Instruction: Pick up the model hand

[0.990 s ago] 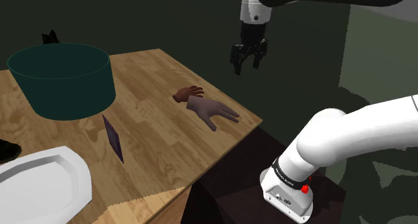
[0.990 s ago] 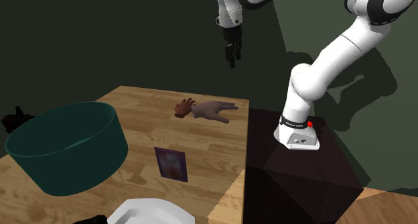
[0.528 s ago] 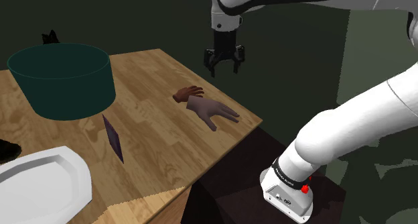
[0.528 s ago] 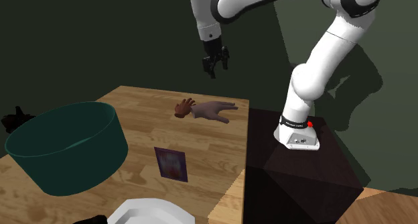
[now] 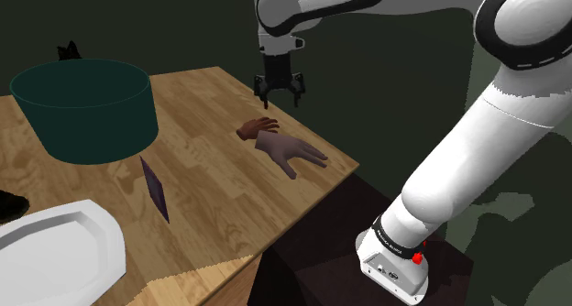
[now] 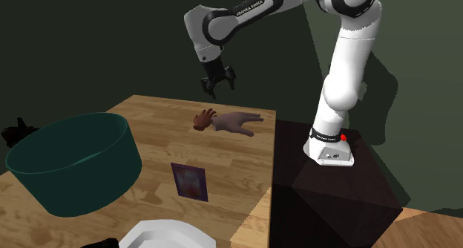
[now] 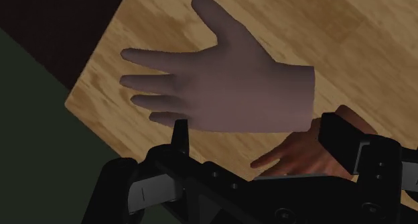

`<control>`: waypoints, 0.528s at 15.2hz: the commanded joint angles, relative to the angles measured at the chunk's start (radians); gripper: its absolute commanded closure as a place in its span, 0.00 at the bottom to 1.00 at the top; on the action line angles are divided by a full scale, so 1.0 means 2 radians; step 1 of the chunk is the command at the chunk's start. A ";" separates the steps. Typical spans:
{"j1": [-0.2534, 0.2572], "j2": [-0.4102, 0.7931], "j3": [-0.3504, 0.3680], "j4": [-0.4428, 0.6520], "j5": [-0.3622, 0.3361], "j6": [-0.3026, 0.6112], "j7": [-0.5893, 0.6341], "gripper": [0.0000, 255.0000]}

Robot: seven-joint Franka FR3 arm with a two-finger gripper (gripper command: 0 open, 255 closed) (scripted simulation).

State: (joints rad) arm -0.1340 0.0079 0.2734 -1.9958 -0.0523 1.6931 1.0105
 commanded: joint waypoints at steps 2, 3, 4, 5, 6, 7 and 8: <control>-0.002 0.068 -0.005 0.054 -0.010 0.001 0.071 0.00; -0.002 0.088 -0.008 0.071 -0.013 0.001 0.091 0.00; -0.002 0.109 -0.012 0.088 -0.015 0.001 0.111 0.00; -0.002 0.128 -0.017 0.105 -0.017 0.000 0.129 0.00; -0.002 0.148 -0.022 0.123 -0.018 -0.001 0.148 0.00; -0.002 0.167 -0.027 0.141 -0.019 -0.002 0.165 0.00; -0.002 0.186 -0.032 0.159 -0.019 -0.004 0.182 0.00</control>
State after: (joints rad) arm -0.1371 0.3396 0.2198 -1.7161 -0.0895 1.6895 1.3358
